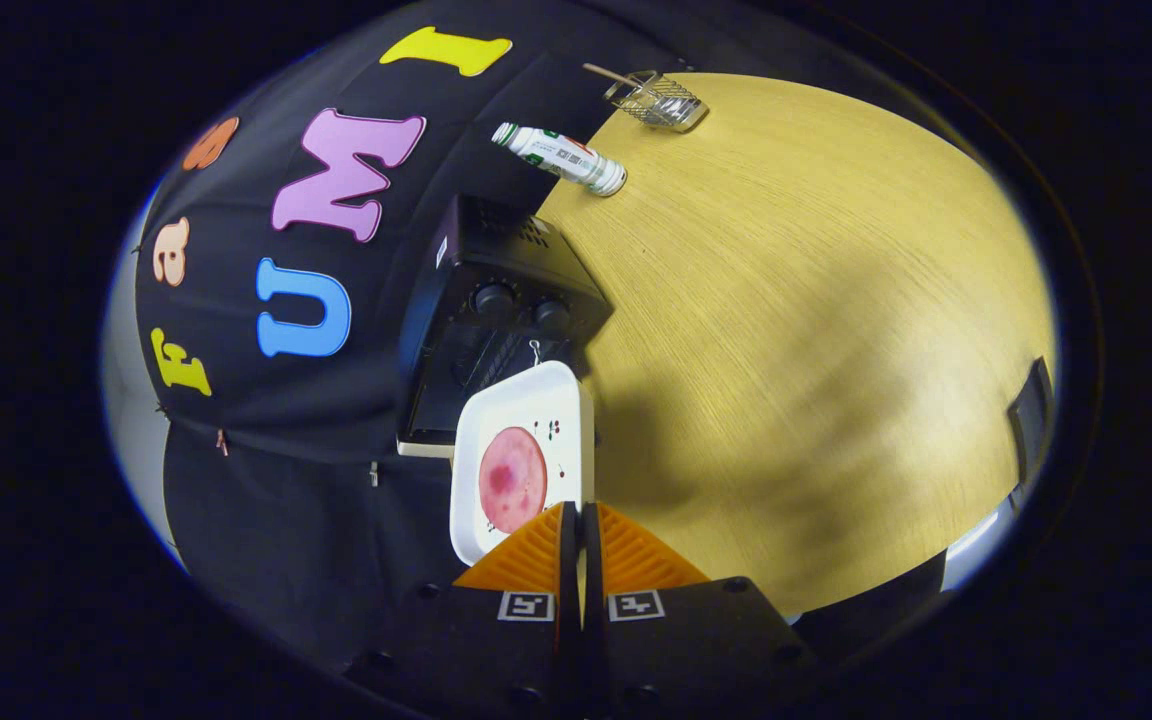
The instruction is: Open the toaster oven, put the food inside, and close the toaster oven door.
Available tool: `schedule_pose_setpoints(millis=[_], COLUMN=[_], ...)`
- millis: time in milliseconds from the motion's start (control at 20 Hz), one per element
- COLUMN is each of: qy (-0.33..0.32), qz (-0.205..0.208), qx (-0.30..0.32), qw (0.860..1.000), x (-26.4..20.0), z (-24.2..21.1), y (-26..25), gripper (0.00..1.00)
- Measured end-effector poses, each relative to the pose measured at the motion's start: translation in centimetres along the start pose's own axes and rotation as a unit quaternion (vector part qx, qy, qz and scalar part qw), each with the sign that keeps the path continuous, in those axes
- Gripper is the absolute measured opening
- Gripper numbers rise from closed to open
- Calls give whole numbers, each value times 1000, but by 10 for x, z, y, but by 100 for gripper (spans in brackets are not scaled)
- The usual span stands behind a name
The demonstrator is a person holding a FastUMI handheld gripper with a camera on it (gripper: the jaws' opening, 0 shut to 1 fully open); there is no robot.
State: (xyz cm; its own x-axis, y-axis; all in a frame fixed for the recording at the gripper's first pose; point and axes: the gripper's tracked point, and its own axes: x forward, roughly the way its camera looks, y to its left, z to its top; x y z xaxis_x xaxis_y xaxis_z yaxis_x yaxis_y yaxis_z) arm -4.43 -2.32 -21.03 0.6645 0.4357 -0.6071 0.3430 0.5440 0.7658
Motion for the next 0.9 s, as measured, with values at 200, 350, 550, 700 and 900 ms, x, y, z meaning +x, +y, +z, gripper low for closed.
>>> schedule_pose_setpoints(millis=[200, 350, 550, 700, 900], qy=[-9, -29, -70, -89, -114], qz=[-2, -24, -17, -9, 5], qx=[28, 39, 72, 91, 122], qw=[1000, 999, 995, 992, 986], x=[38, 66, 103, 130, 164], z=[-17, -19, -12, -6, 5], y=[18, 23, 42, 55, 74], gripper=[5, 5, 5, 5, 5])
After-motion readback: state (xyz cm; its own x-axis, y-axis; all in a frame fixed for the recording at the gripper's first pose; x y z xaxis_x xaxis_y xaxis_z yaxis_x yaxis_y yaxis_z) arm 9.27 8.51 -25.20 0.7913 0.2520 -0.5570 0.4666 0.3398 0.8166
